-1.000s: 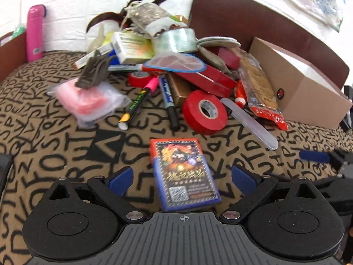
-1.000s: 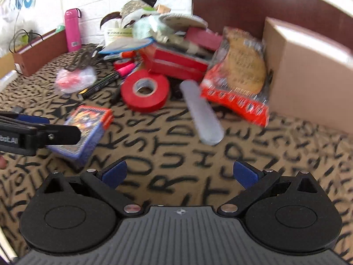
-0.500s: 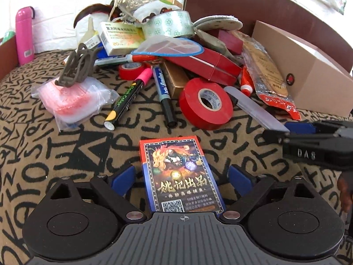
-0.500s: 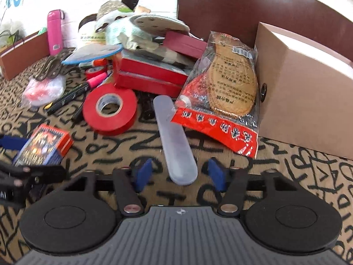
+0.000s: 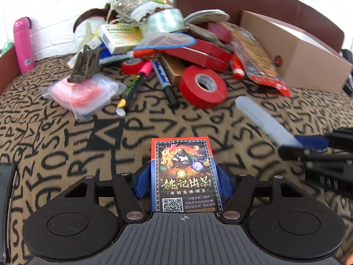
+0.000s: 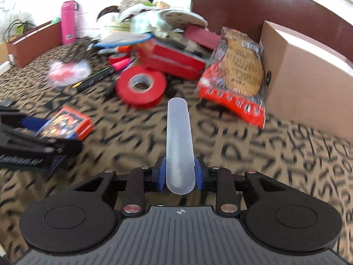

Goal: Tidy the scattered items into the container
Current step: 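Grasp the card-deck box with the left gripper while the right grasps the translucent plastic stick, then carry the card box and plastic stick with both grippers over the cardboard box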

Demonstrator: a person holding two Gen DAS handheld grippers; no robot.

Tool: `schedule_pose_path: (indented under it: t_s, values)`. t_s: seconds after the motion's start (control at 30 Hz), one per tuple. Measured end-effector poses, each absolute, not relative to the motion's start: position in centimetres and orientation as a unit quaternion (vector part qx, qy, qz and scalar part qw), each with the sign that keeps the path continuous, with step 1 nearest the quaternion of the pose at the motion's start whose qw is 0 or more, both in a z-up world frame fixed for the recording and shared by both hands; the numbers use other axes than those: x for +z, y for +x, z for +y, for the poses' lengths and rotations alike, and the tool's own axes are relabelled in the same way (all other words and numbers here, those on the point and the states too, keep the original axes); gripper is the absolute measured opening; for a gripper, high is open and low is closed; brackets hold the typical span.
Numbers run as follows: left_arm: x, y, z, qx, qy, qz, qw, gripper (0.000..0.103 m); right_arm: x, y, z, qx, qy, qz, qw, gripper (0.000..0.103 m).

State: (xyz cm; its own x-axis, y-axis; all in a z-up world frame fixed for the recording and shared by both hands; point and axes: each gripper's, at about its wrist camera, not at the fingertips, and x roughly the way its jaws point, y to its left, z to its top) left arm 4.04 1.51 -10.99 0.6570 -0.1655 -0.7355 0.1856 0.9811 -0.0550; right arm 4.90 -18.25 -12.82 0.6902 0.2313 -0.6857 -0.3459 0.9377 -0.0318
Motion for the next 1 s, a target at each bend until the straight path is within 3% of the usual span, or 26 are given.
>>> schedule_pose_path:
  t_s: [0.13,0.27,0.33,0.47,0.63,0.77,0.87,0.97,1.0]
  values:
    - [-11.1,4.0,1.1,-0.092,0.015,0.402,0.911,0.078,-12.8,2.0,-17.7,0.168,-0.098,0.354,0.915,0.033]
    - [-11.2,4.1,0.9,-0.089,0.024,0.399,0.912,0.065,-12.6,3.1,-17.6,0.166,-0.082,0.363,0.913,0.033]
    - [-11.2,4.1,1.1,-0.092,0.021,0.4,0.912,0.065,-12.5,3.9,-17.6,0.17,-0.069,0.37,0.911,0.035]
    - [-11.3,4.2,1.1,-0.092,0.018,0.396,0.913,0.076,-12.8,5.0,-17.5,0.173,-0.068,0.375,0.908,0.039]
    - [-11.4,4.3,0.8,-0.09,0.028,0.396,0.913,0.067,-12.8,5.4,-17.4,0.178,-0.068,0.382,0.904,0.042]
    - [-11.5,4.5,1.0,-0.094,0.024,0.395,0.914,0.075,-12.8,5.4,-17.2,0.185,-0.078,0.382,0.902,0.038]
    - [-11.6,4.6,0.5,-0.095,0.038,0.393,0.914,0.075,-12.8,5.6,-17.1,0.186,-0.079,0.383,0.902,0.039]
    - [-11.6,4.6,0.2,-0.092,0.047,0.389,0.915,0.061,-13.0,5.8,-17.1,0.189,-0.078,0.381,0.902,0.038]
    - [-11.6,4.7,0.3,-0.092,0.044,0.39,0.915,0.061,-13.0,5.9,-17.1,0.19,-0.075,0.381,0.902,0.035]
